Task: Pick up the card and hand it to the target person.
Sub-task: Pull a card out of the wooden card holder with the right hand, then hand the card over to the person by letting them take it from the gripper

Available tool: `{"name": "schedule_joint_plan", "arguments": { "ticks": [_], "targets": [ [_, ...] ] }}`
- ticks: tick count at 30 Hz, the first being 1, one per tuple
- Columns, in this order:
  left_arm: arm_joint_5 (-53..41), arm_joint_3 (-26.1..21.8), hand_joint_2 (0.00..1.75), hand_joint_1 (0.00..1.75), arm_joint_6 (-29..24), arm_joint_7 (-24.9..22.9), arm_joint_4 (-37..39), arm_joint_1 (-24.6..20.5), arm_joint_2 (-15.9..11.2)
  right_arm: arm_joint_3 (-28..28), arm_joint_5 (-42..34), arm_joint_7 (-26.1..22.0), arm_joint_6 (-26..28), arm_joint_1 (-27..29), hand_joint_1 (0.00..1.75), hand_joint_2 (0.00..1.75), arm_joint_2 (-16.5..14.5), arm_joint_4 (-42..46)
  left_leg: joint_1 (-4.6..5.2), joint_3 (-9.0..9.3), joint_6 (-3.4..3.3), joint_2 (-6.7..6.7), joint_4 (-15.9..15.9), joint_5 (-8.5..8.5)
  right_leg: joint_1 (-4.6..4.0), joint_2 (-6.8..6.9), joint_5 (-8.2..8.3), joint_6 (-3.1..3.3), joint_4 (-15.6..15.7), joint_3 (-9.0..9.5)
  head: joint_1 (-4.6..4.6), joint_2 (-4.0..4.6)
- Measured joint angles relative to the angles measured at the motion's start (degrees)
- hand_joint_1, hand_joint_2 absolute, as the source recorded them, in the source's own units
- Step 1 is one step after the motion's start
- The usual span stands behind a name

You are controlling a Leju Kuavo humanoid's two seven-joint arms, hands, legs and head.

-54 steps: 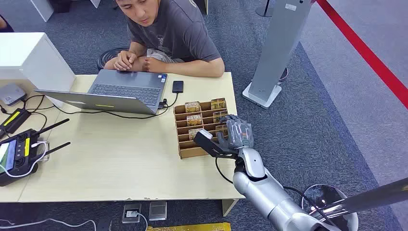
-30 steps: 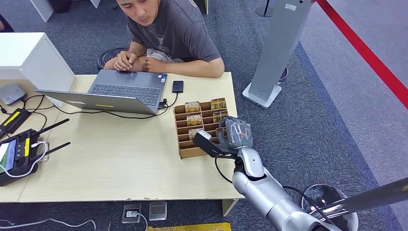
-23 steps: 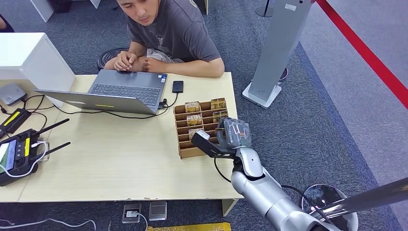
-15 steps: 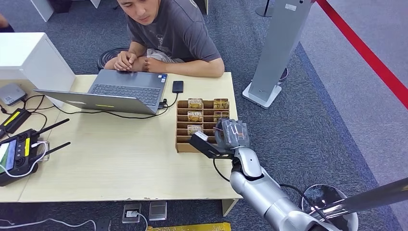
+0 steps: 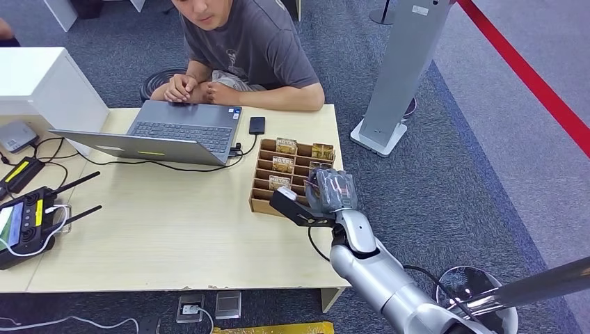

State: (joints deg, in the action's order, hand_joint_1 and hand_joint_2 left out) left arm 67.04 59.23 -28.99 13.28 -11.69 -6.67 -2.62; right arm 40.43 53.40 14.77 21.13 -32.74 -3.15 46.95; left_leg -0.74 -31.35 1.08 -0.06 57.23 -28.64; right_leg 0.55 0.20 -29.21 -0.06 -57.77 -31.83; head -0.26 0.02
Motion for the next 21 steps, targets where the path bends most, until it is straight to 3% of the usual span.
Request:
{"name": "schedule_joint_plan", "arguments": {
  "ticks": [8,13,21],
  "targets": [
    [0.3,0.0,0.0,0.0,0.1,0.2,0.0,0.0,0.0,-0.1,-2.2,1.2,-6.8,-0.3,1.73,1.75,1.8,8.4,0.0,0.01,0.0,0.0,0.0,0.0,0.0,0.0,0.0,0.0,0.0,-0.01,-0.05,0.0],
    [0.3,0.0,0.0,0.0,0.1,0.2,0.0,0.0,0.0,-0.4,-5.3,0.8,-10.3,-0.2,1.57,1.75,3.3,14.6,0.0,0.01,0.0,0.0,0.0,0.0,0.0,0.0,0.0,0.0,0.0,-0.01,-0.04,0.0],
    [0.5,0.0,0.0,0.0,-0.1,0.2,0.0,0.1,0.0,-1.7,-9.4,-2.2,-9.7,-1.1,1.55,1.75,4.7,22.6,0.0,0.0,0.0,0.0,0.0,0.0,0.0,0.0,0.0,0.0,0.0,-0.01,-0.01,0.0]
  ]
}}
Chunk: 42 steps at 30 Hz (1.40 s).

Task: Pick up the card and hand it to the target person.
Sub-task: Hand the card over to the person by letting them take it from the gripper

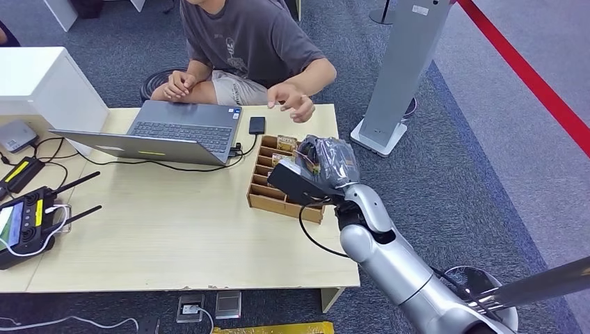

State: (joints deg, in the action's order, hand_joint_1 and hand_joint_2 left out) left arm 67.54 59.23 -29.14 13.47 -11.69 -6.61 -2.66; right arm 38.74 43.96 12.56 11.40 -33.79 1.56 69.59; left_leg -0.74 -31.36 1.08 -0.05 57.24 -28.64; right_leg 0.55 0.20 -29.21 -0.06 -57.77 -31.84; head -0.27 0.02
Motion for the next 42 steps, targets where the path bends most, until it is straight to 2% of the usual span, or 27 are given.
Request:
{"name": "schedule_joint_plan", "arguments": {
  "ticks": [6,11,17,25,26,29,30,42],
  "targets": [
    [-0.4,0.0,0.0,0.0,0.0,0.1,0.0,0.0,0.0,-0.9,2.9,-1.6,3.1,-3.5,1.57,1.75,0.2,1.1,0.0,-0.02,0.0,0.0,0.0,0.0,0.0,0.0,0.0,0.0,0.0,0.0,-0.06,0.0],
    [-1.4,0.0,0.0,0.0,0.6,0.2,0.0,0.0,0.0,-1.0,7.6,-2.1,7.0,-8.7,1.63,1.75,0.1,-0.9,0.0,-0.03,0.0,-0.01,0.0,0.0,0.0,0.01,0.01,0.0,0.0,0.0,-0.01,0.0],
    [-2.7,0.0,0.0,0.0,1.3,0.1,0.0,-0.1,0.0,-1.0,10.8,-3.1,12.2,-14.2,1.66,1.75,-0.6,-8.6,0.0,-0.07,0.0,-0.02,0.0,0.0,0.0,0.02,0.01,0.0,0.0,-0.02,-0.01,0.0],
    [-3.5,0.1,0.0,0.0,1.5,0.1,0.0,-0.2,0.0,-0.9,11.1,-5.6,16.2,-18.7,1.52,1.75,-2.6,-19.5,0.0,-0.07,0.0,-0.03,0.0,0.0,0.0,0.03,0.0,0.0,0.0,-0.02,-0.02,0.0],
    [-3.6,0.2,0.0,0.0,1.5,0.1,0.0,-0.2,0.0,-0.9,11.4,-5.6,16.4,-19.0,1.4,1.75,-2.9,-20.7,0.0,-0.07,0.0,-0.03,0.0,0.0,0.0,0.03,0.0,0.0,0.0,-0.02,-0.01,0.0],
    [-3.6,0.5,0.0,0.0,1.5,0.1,0.0,-0.2,0.0,-0.7,12.0,-5.8,16.6,-19.6,0.29,1.75,-4.0,-23.8,0.0,-0.08,0.0,-0.03,0.0,0.0,0.0,0.03,0.0,0.0,0.0,-0.02,-0.01,0.0],
    [-3.6,0.6,0.0,0.0,1.5,0.1,0.0,-0.2,0.0,-0.6,12.2,-5.9,16.6,-19.7,0.02,1.75,-4.4,-24.9,0.0,-0.07,0.0,-0.03,0.0,0.0,0.0,0.03,0.0,0.0,0.0,-0.03,0.0,0.0],
    [-3.4,0.9,0.0,0.0,1.5,-0.8,0.0,-0.3,-0.2,0.7,12.1,-6.3,15.5,-19.8,0.0,1.75,-7.7,-32.0,0.0,-0.08,0.0,-0.03,0.0,0.0,0.0,0.03,0.0,0.0,0.0,-0.05,-0.03,0.0]
  ]
}}
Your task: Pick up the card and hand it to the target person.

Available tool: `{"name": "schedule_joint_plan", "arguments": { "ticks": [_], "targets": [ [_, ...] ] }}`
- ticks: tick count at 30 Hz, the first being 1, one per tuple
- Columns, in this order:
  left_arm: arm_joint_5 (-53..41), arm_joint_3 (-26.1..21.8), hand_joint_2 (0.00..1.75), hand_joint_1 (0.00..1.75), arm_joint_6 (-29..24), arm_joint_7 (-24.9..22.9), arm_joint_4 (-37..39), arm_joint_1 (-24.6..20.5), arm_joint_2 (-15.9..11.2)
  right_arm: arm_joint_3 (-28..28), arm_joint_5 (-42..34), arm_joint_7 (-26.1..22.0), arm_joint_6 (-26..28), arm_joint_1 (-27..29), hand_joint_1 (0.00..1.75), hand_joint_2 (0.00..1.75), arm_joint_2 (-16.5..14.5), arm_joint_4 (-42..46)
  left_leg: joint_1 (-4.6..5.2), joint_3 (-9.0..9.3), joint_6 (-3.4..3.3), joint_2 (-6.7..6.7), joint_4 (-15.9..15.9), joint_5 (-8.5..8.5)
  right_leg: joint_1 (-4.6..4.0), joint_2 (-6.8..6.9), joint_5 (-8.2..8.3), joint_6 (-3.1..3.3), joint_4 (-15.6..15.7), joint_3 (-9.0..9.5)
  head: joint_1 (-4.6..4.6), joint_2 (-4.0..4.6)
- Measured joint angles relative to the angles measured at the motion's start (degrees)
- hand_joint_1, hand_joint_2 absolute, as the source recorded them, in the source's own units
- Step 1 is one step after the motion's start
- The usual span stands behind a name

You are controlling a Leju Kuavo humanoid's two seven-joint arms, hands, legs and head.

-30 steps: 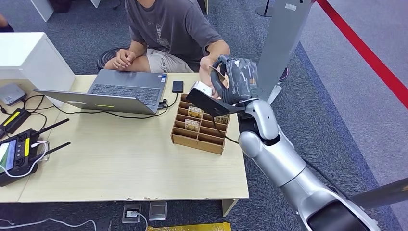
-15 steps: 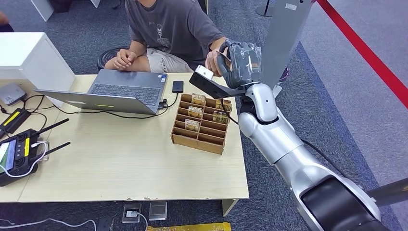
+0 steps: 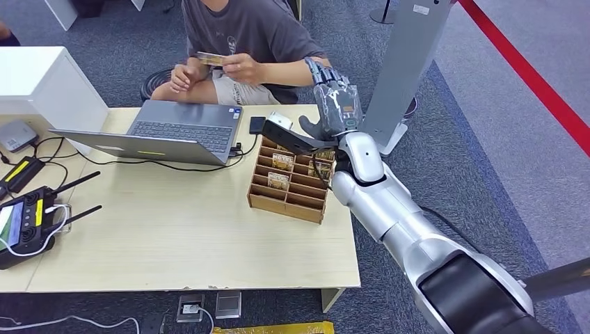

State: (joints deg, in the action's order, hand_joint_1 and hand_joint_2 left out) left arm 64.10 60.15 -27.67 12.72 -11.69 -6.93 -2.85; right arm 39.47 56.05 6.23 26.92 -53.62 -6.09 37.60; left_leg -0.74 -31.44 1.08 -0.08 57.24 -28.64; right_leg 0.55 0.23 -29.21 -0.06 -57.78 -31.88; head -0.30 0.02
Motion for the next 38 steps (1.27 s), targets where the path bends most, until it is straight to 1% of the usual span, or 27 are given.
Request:
{"name": "schedule_joint_plan", "arguments": {
  "ticks": [3,6,12,17,21,23,27,30,33,38],
  "targets": [
    [0.2,0.0,0.0,0.0,-0.1,-0.3,0.0,0.0,-0.1,0.1,-2.0,-1.0,0.4,0.8,0.0,1.75,-0.4,-0.7,0.0,0.0,0.0,0.0,0.0,0.0,0.0,0.0,0.0,0.0,0.0,0.0,0.02,0.0],
    [0.6,0.0,0.0,0.0,-0.3,-0.4,0.0,0.0,-0.1,0.0,-6.3,-3.4,1.6,1.9,0.0,1.75,-0.7,-0.8,0.0,0.01,0.0,0.0,0.0,0.0,0.0,0.0,0.0,0.0,0.0,0.0,0.03,0.0],
    [1.3,0.0,0.0,0.0,-0.7,-0.6,0.0,0.0,-0.2,-1.3,-22.8,-10.7,4.5,5.5,0.0,1.75,-0.8,1.9,0.0,0.03,0.0,0.01,0.0,0.0,0.0,-0.01,0.0,0.0,0.0,0.0,-0.01,0.0],
    [1.3,0.0,0.0,0.0,-0.6,-0.6,0.0,0.0,-0.2,-2.4,-34.3,-13.8,7.5,11.1,0.0,1.75,-0.1,7.7,0.0,0.06,0.0,0.01,0.0,0.0,0.0,-0.01,0.0,0.0,0.0,0.0,0.01,0.0],
    [1.3,0.0,0.0,0.0,-0.5,-0.5,0.0,0.1,-0.2,-2.9,-40.5,-15.2,8.8,16.1,0.0,1.75,1.1,13.2,0.0,0.05,0.0,0.03,0.0,-0.01,0.0,-0.03,-0.01,0.01,0.0,0.0,0.01,0.0],
    [1.3,0.0,0.0,0.0,-0.5,-0.5,0.0,0.1,-0.3,-2.9,-43.8,-16.1,8.2,18.6,0.0,1.75,1.7,15.9,0.0,0.06,0.0,0.03,0.0,-0.01,0.0,-0.02,-0.01,0.01,0.0,0.01,0.02,0.0],
    [1.5,0.0,0.0,0.0,-1.1,-0.9,0.0,0.1,-0.3,-3.0,-52.8,-19.2,5.9,23.6,0.0,1.75,2.2,20.0,0.0,0.04,0.0,0.03,0.0,-0.01,0.0,-0.02,-0.02,0.02,0.0,0.0,0.03,0.0],
    [1.7,0.0,0.0,0.0,-1.4,-1.3,0.0,0.1,-0.2,-2.9,-55.4,-20.7,5.5,25.5,0.0,1.75,2.2,21.4,0.0,0.05,0.0,0.03,0.0,-0.01,0.0,-0.02,-0.02,0.02,0.0,0.01,0.04,0.0],
    [1.8,0.0,0.0,0.0,-1.8,-1.7,0.0,0.1,-0.2,-2.7,-56.3,-21.3,5.5,27.2,0.0,1.75,2.2,22.2,0.0,0.04,0.0,0.03,0.0,-0.01,0.0,-0.02,-0.02,0.02,0.0,0.01,0.02,0.0],
    [1.9,0.0,0.0,0.0,-2.4,-2.5,0.0,0.1,-0.2,-1.6,-52.9,-21.8,8.2,30.3,0.0,1.75,2.2,22.6,0.0,0.01,0.0,0.02,0.0,-0.01,0.0,-0.02,-0.02,0.02,0.0,0.0,-0.02,0.0]
  ]
}}
